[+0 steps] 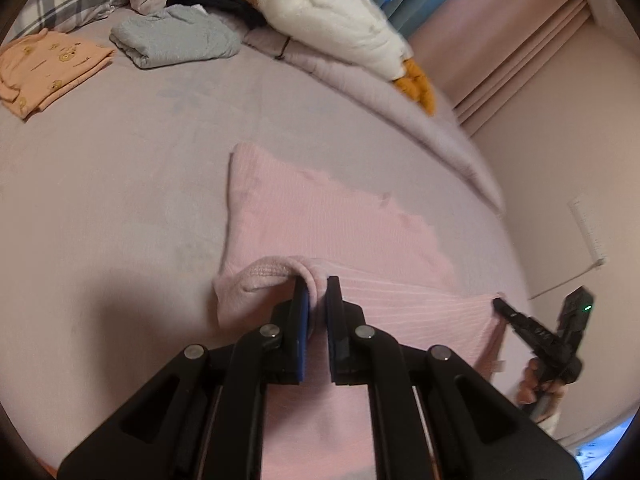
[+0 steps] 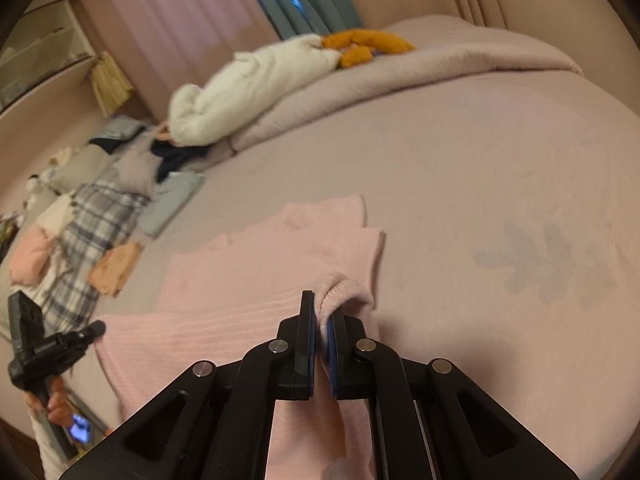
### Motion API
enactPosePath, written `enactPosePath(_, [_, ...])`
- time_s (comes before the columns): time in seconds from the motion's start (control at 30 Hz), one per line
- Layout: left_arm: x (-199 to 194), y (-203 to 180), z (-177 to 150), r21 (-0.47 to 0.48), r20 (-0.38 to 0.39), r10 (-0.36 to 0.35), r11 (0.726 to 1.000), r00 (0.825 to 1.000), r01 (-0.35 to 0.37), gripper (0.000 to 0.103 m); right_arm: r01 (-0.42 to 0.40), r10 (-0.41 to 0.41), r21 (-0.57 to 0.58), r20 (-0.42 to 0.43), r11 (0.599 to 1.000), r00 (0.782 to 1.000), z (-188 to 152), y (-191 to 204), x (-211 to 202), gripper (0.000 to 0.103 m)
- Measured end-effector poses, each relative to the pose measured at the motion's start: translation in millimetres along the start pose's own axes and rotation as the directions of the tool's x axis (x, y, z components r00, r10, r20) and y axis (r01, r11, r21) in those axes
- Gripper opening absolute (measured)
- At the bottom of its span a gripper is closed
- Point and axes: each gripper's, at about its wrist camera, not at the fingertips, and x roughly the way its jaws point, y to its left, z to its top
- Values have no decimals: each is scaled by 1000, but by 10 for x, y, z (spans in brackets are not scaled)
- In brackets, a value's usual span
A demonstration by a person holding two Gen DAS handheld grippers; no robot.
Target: Fold small clothes
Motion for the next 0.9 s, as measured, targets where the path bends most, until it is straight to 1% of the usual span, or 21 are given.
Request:
enactPosePath(0.03, [144,19,24,9,-13,32,999,999,-32,7,9,-9,9,-22,1000,1000,17,-26,154,6])
enactPosePath(0.07, [237,44,9,15,-24,50,999,998,-50,7,17,-17,15,-36,1000,999,15,-72,199,6])
enactPosePath(0.13, [393,136,-28,22,-58,90,996,994,-89,7,58,-57,13,-82,998,995,-4,-88,465,6])
enactPosePath(0.17, [480,177,-33,22,-75,106,994,992,-105,8,75,-74,8,-101,997,992,27,-169,492,6])
enactPosePath(0.27, [679,318,-58,3,-121,121,993,985,-122,11,107,-105,7,-138,994,985,-17,-223,650,6])
enactPosePath(0.3, [683,339,-82,0,-121,119,993,985,-120,11,111,-108,10,-142,994,984,-30,-237,673,6])
enactPosePath(0.37, [624,317,-82,15,-110,120,993,987,-119,12,124,-120,17,-134,992,984,-15,-246,638,7])
enactPosePath(0.4, [576,297,-76,25,-114,121,993,986,-119,14,124,-120,19,-135,992,984,-14,-248,607,7])
enactPosePath(0.43, [538,284,-72,26,-117,126,992,985,-124,17,119,-115,20,-137,993,984,-7,-251,565,12])
enactPosePath(0.47, [476,276,-74,25,-118,126,992,985,-124,24,119,-116,18,-134,993,984,-6,-248,496,16])
enactPosePath(0.5, [405,262,-83,25,-114,122,992,986,-120,33,131,-129,13,-126,991,984,-10,-244,431,30])
enactPosePath(0.53, [286,261,-99,26,-102,116,993,988,-114,38,152,-150,5,-116,988,982,-6,-270,403,43])
enactPosePath(0.6, [97,281,-146,25,-77,110,994,991,-108,59,183,-183,-13,-84,983,979,-30,-299,236,45])
enactPosePath(0.67, [-78,306,-233,16,-54,101,995,993,-101,63,184,-184,-14,-80,983,980,-66,-362,91,45])
enactPosePath(0.7, [-139,316,-275,12,-52,88,996,995,-88,64,178,-178,-9,-78,984,981,-87,-388,28,45])
enactPosePath(0.8, [-299,356,-461,-3,-75,65,998,995,-66,64,141,-139,17,-71,990,988,-211,-470,-187,45])
enactPosePath(0.9, [-360,378,-654,2,-79,91,996,993,-91,64,114,-111,46,-81,992,991,-356,-516,-279,45])
